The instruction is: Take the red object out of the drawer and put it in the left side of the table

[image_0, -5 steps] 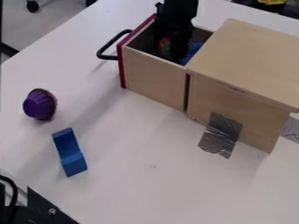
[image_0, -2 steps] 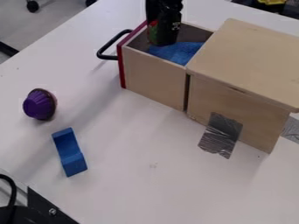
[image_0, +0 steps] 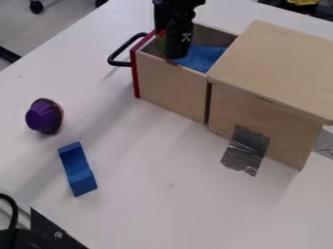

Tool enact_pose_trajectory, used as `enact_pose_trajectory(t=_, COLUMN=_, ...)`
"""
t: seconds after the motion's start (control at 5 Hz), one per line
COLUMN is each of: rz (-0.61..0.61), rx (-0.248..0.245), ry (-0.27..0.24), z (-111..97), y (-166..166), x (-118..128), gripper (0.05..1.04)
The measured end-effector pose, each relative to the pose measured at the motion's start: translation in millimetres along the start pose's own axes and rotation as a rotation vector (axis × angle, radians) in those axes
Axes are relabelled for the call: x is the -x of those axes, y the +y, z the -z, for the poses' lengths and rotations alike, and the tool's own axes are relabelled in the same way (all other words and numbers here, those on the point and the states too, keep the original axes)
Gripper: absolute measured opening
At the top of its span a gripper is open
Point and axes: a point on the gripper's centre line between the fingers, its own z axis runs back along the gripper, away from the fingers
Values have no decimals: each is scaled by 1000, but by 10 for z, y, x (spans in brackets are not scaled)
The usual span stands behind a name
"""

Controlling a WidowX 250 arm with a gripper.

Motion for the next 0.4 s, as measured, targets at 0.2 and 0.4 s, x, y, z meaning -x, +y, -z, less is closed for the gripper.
enact_pose_trajectory(t=0.2, rz=-4, rx=-8, ry=3, z=26, y=-61, x=159, gripper=767)
enact_pose_trajectory(t=0.4, rz=8, rx=-16, ry=17, z=45, y=-117, x=259, gripper=767)
